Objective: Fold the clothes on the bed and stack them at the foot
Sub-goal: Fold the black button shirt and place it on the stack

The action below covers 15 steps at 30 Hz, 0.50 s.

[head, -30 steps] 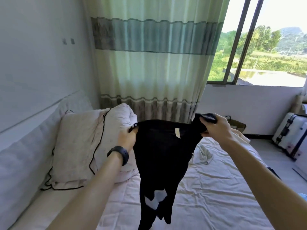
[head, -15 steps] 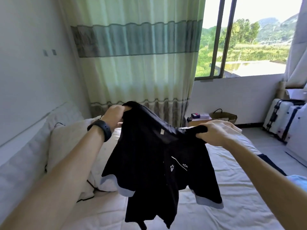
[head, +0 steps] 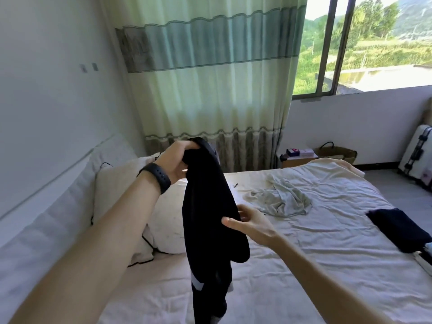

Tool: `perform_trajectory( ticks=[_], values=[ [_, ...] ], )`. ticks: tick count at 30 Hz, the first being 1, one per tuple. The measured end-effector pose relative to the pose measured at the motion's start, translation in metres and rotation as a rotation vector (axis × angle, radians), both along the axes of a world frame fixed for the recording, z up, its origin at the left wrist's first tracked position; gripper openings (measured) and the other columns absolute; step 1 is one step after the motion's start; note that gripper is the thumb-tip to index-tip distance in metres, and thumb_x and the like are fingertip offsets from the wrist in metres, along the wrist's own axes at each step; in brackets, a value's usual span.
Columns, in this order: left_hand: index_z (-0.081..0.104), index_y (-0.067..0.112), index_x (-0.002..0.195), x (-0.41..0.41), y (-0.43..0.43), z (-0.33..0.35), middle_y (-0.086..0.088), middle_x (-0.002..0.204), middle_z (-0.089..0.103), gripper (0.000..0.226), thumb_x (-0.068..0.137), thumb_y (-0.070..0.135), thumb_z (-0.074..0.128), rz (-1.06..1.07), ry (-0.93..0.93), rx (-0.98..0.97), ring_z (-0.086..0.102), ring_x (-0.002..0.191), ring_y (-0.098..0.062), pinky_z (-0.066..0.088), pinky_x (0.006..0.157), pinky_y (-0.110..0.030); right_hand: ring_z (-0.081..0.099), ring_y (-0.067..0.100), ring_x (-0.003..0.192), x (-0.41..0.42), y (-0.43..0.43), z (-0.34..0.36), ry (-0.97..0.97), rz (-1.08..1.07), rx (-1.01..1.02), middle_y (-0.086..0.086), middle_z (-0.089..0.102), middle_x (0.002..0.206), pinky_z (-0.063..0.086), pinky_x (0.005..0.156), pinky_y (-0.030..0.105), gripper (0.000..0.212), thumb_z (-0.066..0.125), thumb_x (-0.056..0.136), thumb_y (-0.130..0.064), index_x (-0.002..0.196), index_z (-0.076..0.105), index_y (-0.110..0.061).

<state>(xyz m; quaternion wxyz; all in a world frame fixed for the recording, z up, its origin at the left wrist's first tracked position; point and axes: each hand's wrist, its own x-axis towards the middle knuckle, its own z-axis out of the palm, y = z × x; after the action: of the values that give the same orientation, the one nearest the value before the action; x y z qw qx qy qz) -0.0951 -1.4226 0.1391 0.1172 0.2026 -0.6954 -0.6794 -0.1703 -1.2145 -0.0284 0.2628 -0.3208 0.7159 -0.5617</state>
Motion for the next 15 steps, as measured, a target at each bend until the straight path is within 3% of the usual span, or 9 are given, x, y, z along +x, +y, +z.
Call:
perform_trajectory(
  ticks=[2,4,6,8,11,13,15],
  values=[
    [0.062,0.020,0.078,0.006,-0.004,0.002,0.008,0.061,0.058,0.017,0.093,0.026,0.056,0.020,0.013,-0.010,0.059,0.054,-0.009,0.045,0.054,-0.023,0.074,0.008,0.090,0.012,-0.013,-0.012,0.094,-0.020,0.023,-0.008,0.078,0.096,0.052,0.074,0.018,0.037,0.078,0.082,-0.045,0.110,0.075,-0.021],
    [0.062,0.020,0.081,0.012,-0.008,0.004,0.008,0.063,0.057,0.015,0.093,0.027,0.057,0.017,0.021,-0.036,0.058,0.055,-0.009,0.044,0.051,-0.020,0.066,-0.004,0.073,0.017,-0.026,-0.021,0.179,-0.070,0.042,-0.019,0.072,0.076,0.044,0.063,0.012,0.009,0.071,0.095,-0.030,0.097,0.077,-0.023],
    [0.064,0.020,0.086,0.018,-0.017,0.003,0.006,0.069,0.058,0.011,0.094,0.026,0.059,0.031,0.018,-0.107,0.058,0.059,-0.009,0.046,0.051,-0.020,0.057,-0.002,0.061,0.017,-0.031,-0.019,0.174,-0.110,0.046,-0.018,0.063,0.064,0.037,0.057,0.013,0.015,0.067,0.099,-0.024,0.087,0.073,-0.018],
    [0.065,0.019,0.092,0.026,-0.034,-0.007,0.004,0.076,0.062,0.006,0.097,0.021,0.062,0.070,-0.033,-0.243,0.062,0.062,-0.008,0.051,0.053,-0.020,0.062,0.010,0.068,0.005,-0.026,-0.008,-0.079,-0.138,-0.007,-0.004,0.068,0.075,0.044,0.061,0.022,0.016,0.066,0.099,-0.020,0.095,0.074,-0.005],
    [0.066,0.017,0.100,0.053,-0.069,-0.046,0.001,0.089,0.066,0.008,0.098,0.024,0.065,0.093,-0.247,-0.357,0.062,0.078,-0.010,0.050,0.063,-0.022,0.073,0.019,0.076,-0.027,0.003,0.022,-0.591,-0.120,-0.077,0.008,0.076,0.090,0.056,0.064,0.030,0.017,0.062,0.101,-0.019,0.103,0.073,-0.006],
    [0.069,0.020,0.098,0.076,-0.086,-0.079,0.001,0.095,0.068,0.010,0.096,0.029,0.066,0.092,-0.369,-0.299,0.061,0.085,-0.013,0.045,0.070,-0.026,0.073,0.020,0.073,-0.051,0.026,0.032,-0.691,-0.108,-0.091,0.006,0.074,0.083,0.056,0.074,0.041,0.017,0.054,0.103,-0.018,0.102,0.069,-0.012],
    [0.071,0.023,0.100,0.092,-0.089,-0.111,0.002,0.099,0.073,0.020,0.086,0.036,0.073,0.069,-0.386,-0.106,0.068,0.088,-0.013,0.046,0.076,-0.029,0.070,0.019,0.066,-0.064,0.042,0.032,-0.682,-0.110,-0.059,0.005,0.069,0.075,0.054,0.074,0.042,0.016,0.054,0.100,-0.018,0.094,0.069,-0.016]
  ],
)
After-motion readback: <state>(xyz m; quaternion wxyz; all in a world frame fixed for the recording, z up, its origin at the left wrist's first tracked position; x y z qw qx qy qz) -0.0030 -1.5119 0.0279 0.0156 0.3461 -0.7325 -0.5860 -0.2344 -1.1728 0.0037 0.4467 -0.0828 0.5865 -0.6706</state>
